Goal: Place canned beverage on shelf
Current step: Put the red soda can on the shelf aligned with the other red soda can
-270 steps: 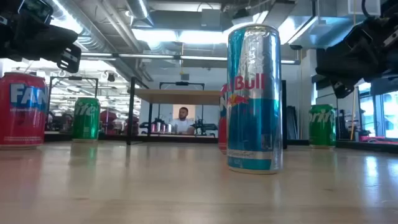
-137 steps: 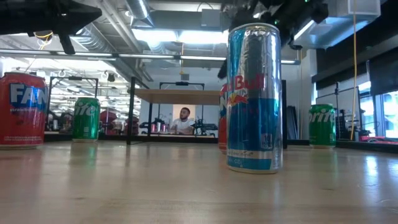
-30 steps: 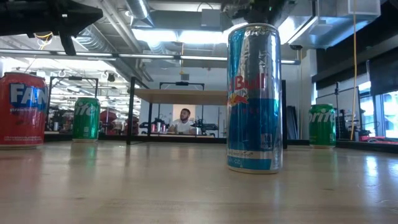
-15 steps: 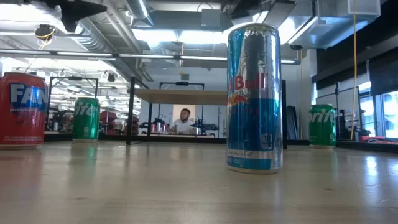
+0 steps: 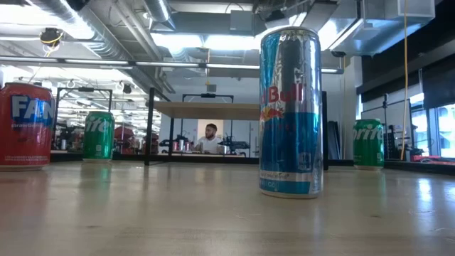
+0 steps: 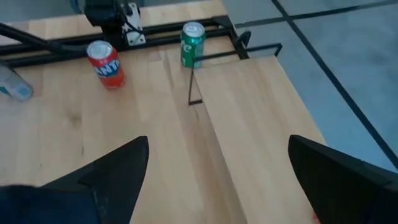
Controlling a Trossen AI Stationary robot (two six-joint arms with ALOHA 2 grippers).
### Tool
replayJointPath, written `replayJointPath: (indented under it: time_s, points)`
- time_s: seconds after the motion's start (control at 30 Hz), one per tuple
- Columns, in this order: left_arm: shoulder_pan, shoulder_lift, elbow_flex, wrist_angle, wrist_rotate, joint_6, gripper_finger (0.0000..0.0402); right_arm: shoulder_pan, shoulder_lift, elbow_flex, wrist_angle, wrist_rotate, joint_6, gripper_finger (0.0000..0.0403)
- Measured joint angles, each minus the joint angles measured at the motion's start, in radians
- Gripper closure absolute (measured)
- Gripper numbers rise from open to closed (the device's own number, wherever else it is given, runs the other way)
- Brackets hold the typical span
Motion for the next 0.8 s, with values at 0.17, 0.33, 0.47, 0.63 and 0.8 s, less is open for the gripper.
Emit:
replayJointPath:
  time_s: [0.17, 0.33, 0.47, 0.63, 0.8]
  points:
    - [0.0, 0.009, 0.0, -0.143, 0.04, -0.026, 0.0111, 0.039, 0.0, 0.0, 0.004, 0.037, 0.01, 0.0033]
    - [0.0, 0.079, -0.001, -0.303, 0.024, -0.098, 0.0057, 0.054, 0.009, 0.0, 0.005, 0.061, 0.02, 0.0033]
    - [0.0, 0.105, -0.002, -0.354, 0.033, -0.118, 0.0034, 0.053, 0.024, 0.0, -0.008, 0.048, 0.046, 0.0033]
    - [-0.001, 0.112, -0.002, -0.368, 0.054, -0.183, 0.0035, 0.057, 0.046, -0.001, -0.023, 0.041, 0.049, 0.0033]
    - [0.0, 0.171, -0.002, -0.53, 0.011, -0.324, 0.0036, 0.057, 0.064, -0.001, -0.027, 0.033, 0.033, 0.0033]
